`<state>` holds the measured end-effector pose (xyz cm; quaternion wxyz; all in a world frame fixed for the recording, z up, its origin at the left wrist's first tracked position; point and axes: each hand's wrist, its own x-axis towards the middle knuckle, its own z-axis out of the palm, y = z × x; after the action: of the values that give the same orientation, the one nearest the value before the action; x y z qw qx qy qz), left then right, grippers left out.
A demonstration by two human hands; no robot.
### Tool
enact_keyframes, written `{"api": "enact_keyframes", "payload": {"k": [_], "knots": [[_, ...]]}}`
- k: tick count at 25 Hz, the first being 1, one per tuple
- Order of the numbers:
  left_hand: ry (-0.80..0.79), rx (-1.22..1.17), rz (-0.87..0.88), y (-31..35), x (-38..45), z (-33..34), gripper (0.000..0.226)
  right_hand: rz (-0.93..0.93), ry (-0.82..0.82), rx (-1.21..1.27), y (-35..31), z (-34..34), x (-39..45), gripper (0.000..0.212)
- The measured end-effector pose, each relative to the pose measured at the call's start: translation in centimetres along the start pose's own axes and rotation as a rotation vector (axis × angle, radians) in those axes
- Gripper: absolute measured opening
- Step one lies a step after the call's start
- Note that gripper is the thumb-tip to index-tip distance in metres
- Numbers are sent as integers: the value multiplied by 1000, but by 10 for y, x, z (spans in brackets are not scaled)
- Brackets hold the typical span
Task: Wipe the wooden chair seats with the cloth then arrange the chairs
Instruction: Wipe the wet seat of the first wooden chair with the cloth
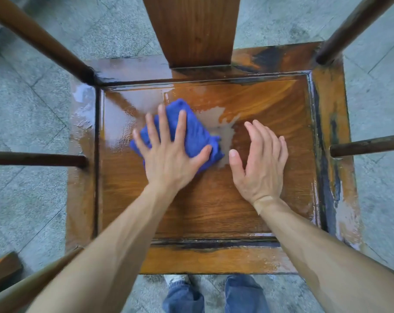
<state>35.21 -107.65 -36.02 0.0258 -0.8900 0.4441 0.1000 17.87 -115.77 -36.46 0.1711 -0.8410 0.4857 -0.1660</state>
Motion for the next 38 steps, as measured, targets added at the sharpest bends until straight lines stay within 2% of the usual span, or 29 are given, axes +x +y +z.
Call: {"api": "enact_keyframes", "payload": {"k": [5,9,12,14,16,18,21,24,27,31,34,38], "knots": [[63,36,426,76,88,-10,92,1,66,48,2,2,-2,66],[23,22,522,143,143,-17,85,-42,135,80,6,4,0,65],[4,31,576,136,140,-18,79,-20,149,100,10,4,0,66],[72,14,625,99,112,-12,75,-12,149,132,9,1,-2,67],[113,-3,580,43,72,-9,74,-4,140,177,7,-3,-1,67],[89,23,460,-22,17,-5,74,20,100,176,11,-11,-5,64],[7,81,269,-93,-85,4,81,62,43,-50,30,-27,-18,60],[-79,105,158,-103,-174,21,87,92,-43,-164,53,-39,-26,57],[-74,95,146,-72,-195,26,86,115,-101,-214,60,-38,-28,55],[-10,77,297,-1,-129,18,85,129,-75,-166,60,-35,-28,55],[36,43,318,66,-39,8,86,145,-6,-131,60,-34,-28,58],[109,31,447,158,91,2,83,166,-32,-185,60,-34,-27,61]]}}
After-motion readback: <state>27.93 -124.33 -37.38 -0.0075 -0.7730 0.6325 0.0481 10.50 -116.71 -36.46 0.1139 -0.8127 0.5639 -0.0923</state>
